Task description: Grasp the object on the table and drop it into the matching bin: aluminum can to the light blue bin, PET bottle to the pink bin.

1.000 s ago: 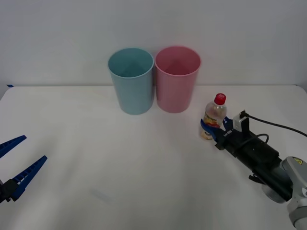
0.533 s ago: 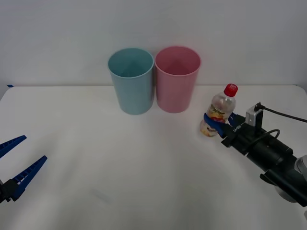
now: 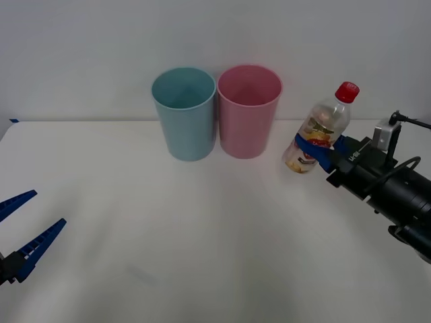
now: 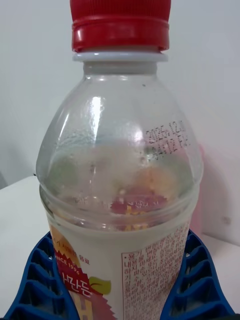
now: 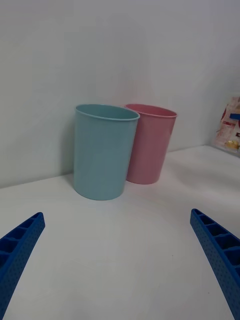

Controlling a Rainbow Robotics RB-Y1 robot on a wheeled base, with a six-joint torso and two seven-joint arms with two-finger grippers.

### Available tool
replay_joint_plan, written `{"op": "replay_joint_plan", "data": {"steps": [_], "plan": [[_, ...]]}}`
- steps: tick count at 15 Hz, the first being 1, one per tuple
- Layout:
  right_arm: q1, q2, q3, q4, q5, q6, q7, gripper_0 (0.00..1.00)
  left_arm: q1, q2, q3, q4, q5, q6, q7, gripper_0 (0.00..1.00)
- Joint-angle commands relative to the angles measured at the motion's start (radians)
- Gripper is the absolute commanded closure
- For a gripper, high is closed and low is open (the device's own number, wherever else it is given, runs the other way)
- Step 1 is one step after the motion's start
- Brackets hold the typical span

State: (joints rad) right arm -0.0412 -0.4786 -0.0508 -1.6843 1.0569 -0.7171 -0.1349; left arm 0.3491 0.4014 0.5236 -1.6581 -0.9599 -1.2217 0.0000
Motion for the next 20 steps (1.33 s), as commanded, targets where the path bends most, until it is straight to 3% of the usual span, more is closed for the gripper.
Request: {"op": "replay_joint_plan", "data": {"steps": [1,6,8,14,20], "plan": [[-0.002,-0.048,-0.001,-0.083,0.0,0.039,-0.097,1.0,0.0,0.0,0.0,0.0,0.0,0.0,0.0,0.0],[-0.095,-0.109,0.003,-0.107,0.005,0.047,-0.163,1.0,0.0,0.0,0.0,0.0,0.0,0.0,0.0,0.0],[-0.144,-0.115,0.005,-0.094,0.043,0.045,-0.18,1.0,0.0,0.0,0.0,0.0,0.0,0.0,0.0,0.0],[-0.393,-0.12,0.097,0.114,0.084,0.045,-0.195,1.0,0.0,0.0,0.0,0.0,0.0,0.0,0.0,0.0],[-0.654,-0.066,0.183,0.413,0.114,0.045,-0.181,1.0,0.0,0.0,0.0,0.0,0.0,0.0,0.0,0.0]]}}
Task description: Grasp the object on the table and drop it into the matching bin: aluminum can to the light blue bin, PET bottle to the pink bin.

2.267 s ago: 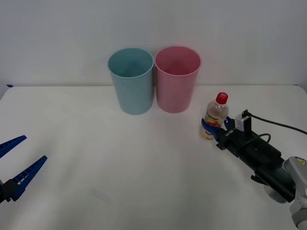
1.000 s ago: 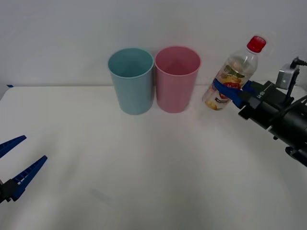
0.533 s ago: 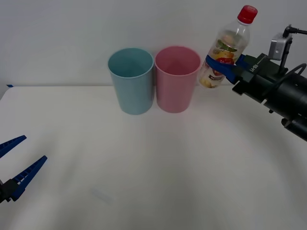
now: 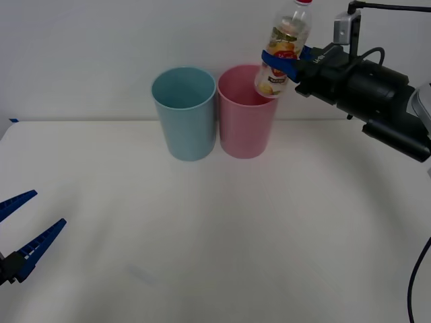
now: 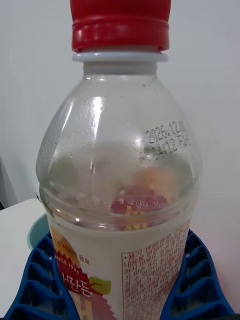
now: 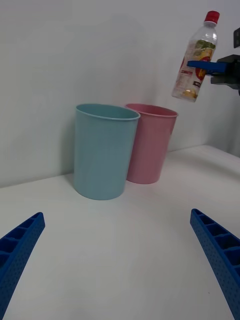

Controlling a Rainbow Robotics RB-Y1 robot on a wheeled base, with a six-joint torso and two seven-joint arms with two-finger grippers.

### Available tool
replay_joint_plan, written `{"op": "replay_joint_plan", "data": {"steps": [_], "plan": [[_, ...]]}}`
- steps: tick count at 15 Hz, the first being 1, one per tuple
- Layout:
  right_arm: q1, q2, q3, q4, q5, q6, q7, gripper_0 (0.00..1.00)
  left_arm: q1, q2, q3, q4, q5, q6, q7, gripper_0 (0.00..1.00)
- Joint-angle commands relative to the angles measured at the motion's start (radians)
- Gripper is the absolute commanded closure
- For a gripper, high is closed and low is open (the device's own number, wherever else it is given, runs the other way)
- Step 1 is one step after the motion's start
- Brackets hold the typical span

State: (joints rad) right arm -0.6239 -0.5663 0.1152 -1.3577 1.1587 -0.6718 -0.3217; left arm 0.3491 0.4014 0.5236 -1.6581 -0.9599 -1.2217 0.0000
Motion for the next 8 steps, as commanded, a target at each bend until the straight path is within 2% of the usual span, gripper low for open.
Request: {"op": "replay_joint_plan", "data": {"steps": [1,5,8], "plan": [[-0.12,0.045,0.024,0.157,0.018,0.0,0.012,1.0,0.0,0.0,0.0,0.0,0.0,0.0,0.0,0.0],[-0.257,0.106,0.029,0.354,0.042,0.001,0.038,1.0,0.0,0.0,0.0,0.0,0.0,0.0,0.0,0.0],[-0.306,0.126,0.041,0.422,0.052,0.027,0.055,1.0,0.0,0.0,0.0,0.0,0.0,0.0,0.0,0.0]]}}
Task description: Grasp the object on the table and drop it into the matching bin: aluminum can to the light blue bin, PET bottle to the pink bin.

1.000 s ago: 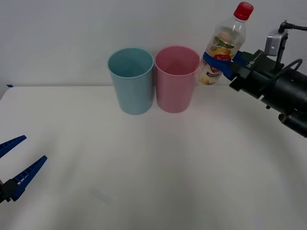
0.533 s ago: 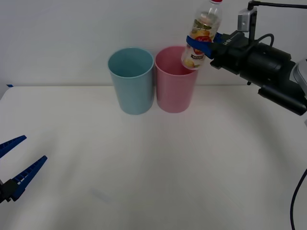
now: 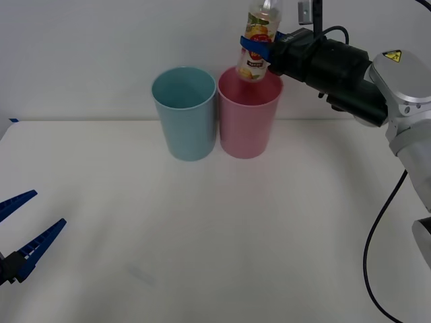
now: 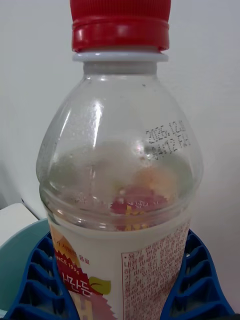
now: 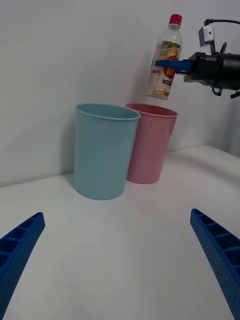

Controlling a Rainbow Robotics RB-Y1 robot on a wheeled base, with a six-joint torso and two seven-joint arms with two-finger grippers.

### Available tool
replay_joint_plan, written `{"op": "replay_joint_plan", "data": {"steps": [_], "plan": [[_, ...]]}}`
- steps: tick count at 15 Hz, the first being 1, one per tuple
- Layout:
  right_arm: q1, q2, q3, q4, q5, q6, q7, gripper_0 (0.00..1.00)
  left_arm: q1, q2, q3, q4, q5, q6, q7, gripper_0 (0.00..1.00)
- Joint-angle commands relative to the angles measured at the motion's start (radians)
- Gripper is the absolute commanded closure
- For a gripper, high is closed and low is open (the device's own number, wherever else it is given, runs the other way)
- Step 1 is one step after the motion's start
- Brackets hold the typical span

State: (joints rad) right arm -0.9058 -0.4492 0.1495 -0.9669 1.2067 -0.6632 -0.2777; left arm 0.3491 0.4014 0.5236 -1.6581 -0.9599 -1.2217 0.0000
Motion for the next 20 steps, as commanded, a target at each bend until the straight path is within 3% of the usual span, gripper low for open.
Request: {"op": "replay_joint_plan", "data": {"steps": [1,4,5,6,7,13,20], "plan": [[-0.024,0.011,0.013,0.03,0.004,0.027,0.012,1.0,0.0,0.0,0.0,0.0,0.0,0.0,0.0,0.0],[-0.022,0.011,0.013,0.03,0.005,0.027,0.014,1.0,0.0,0.0,0.0,0.0,0.0,0.0,0.0,0.0],[-0.022,0.011,0.013,0.03,0.005,0.027,0.014,0.86,0.0,0.0,0.0,0.0,0.0,0.0,0.0,0.0],[-0.022,0.011,0.013,0.031,0.004,0.027,0.015,0.36,0.0,0.0,0.0,0.0,0.0,0.0,0.0,0.0],[-0.022,0.011,0.013,0.03,0.004,0.027,0.017,0.0,0.0,0.0,0.0,0.0,0.0,0.0,0.0,0.0],[0.018,0.003,0.012,-0.004,-0.021,0.014,0.043,0.0,0.0,0.0,0.0,0.0,0.0,0.0,0.0,0.0],[0.237,-0.068,0.004,-0.299,-0.065,0.014,0.035,0.0,0.0,0.0,0.0,0.0,0.0,0.0,0.0,0.0]]}}
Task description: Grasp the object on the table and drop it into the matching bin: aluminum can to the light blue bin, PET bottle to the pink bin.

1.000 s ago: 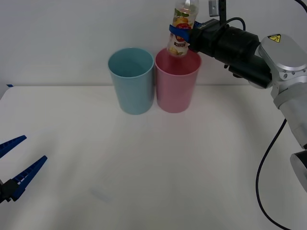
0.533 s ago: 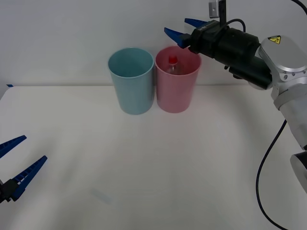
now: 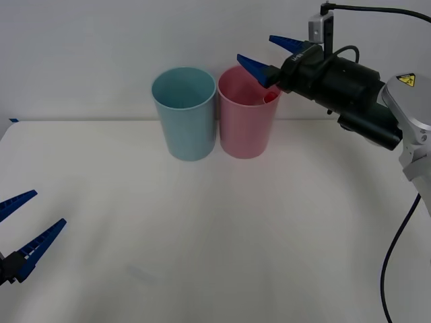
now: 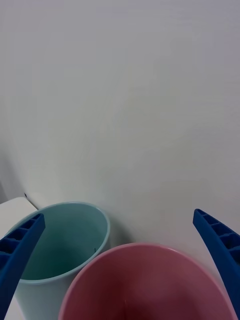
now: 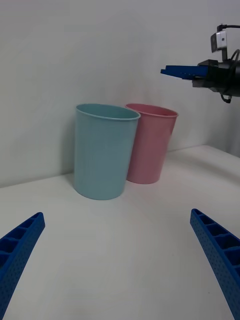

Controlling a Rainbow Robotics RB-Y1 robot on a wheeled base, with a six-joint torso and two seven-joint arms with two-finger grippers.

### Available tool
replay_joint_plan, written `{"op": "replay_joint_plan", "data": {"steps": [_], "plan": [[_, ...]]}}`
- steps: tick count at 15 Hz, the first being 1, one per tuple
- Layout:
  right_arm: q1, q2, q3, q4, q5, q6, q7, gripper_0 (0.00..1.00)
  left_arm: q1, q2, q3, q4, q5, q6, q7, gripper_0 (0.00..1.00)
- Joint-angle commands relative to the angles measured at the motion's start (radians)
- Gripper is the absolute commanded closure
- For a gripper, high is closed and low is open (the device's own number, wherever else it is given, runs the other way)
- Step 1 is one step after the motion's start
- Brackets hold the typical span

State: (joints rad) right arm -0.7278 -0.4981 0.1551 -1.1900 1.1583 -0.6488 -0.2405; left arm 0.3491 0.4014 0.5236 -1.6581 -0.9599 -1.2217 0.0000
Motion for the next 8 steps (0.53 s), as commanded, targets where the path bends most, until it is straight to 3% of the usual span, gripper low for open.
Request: {"op": "replay_joint_plan", "data": {"steps": [1,8], "plan": [[0.094,-0.03,-0.003,-0.117,-0.025,0.0,-0.003,0.0,0.0,0.0,0.0,0.0,0.0,0.0,0.0,0.0],[0.393,-0.088,-0.092,-0.396,-0.031,0.0,0.003,0.0,0.0,0.0,0.0,0.0,0.0,0.0,0.0,0.0]]}}
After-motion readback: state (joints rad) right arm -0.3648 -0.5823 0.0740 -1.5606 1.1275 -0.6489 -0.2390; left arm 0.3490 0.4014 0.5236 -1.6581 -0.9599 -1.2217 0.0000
